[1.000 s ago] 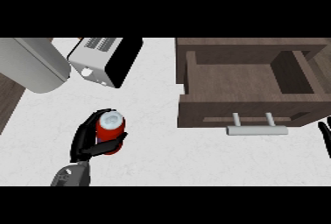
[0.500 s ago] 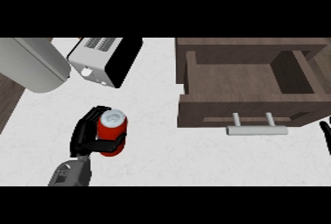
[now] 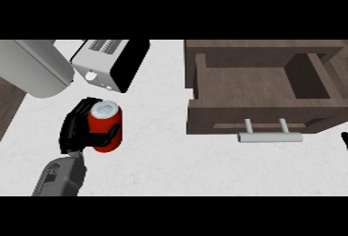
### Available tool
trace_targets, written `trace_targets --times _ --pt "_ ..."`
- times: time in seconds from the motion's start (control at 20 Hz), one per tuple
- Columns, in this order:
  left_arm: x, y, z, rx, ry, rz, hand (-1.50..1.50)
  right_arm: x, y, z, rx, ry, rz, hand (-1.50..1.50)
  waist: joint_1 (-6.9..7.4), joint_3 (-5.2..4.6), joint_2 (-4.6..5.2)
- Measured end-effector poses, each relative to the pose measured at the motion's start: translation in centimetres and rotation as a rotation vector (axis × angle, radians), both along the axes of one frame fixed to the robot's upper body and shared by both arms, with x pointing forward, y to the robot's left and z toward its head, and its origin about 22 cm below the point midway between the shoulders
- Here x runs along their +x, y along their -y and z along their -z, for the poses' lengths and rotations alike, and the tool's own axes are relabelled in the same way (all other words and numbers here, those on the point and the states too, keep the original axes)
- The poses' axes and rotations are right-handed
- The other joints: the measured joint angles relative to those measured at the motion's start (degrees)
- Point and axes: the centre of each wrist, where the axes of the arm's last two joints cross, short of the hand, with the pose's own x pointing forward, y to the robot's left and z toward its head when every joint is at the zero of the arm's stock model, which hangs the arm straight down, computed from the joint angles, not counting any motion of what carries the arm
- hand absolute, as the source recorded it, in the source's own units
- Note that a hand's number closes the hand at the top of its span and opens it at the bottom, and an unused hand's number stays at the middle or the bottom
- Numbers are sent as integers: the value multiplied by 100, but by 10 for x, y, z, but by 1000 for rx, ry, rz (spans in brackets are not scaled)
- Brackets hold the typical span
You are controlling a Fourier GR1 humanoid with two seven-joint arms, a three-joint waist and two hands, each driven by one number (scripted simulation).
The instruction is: Pick up the can, place it into the drawer and close the drawer
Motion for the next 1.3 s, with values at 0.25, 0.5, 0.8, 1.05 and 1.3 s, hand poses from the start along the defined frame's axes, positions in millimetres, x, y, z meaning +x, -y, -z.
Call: trace_targets --times 0.25,0.5,0.8,1.05,1.3 --pt "10 25 -35 18 22 58 150 2 0 0 0 4 16 -150 9 1 -6" --pt "18 56 -70 52 77 109 150 -3 2 -2 1 13 15 -150 2 2 -8" --pt "36 99 -120 73 103 151 150 -9 4 0 -3 7 18 -150 -22 3 -5" --pt "51 133 -160 92 113 198 150 -5 7 -7 -4 14 23 -150 -31 2 -1" --pt "61 168 -196 117 147 219 150 -2 3 -8 -3 14 22 -150 -47 1 2"
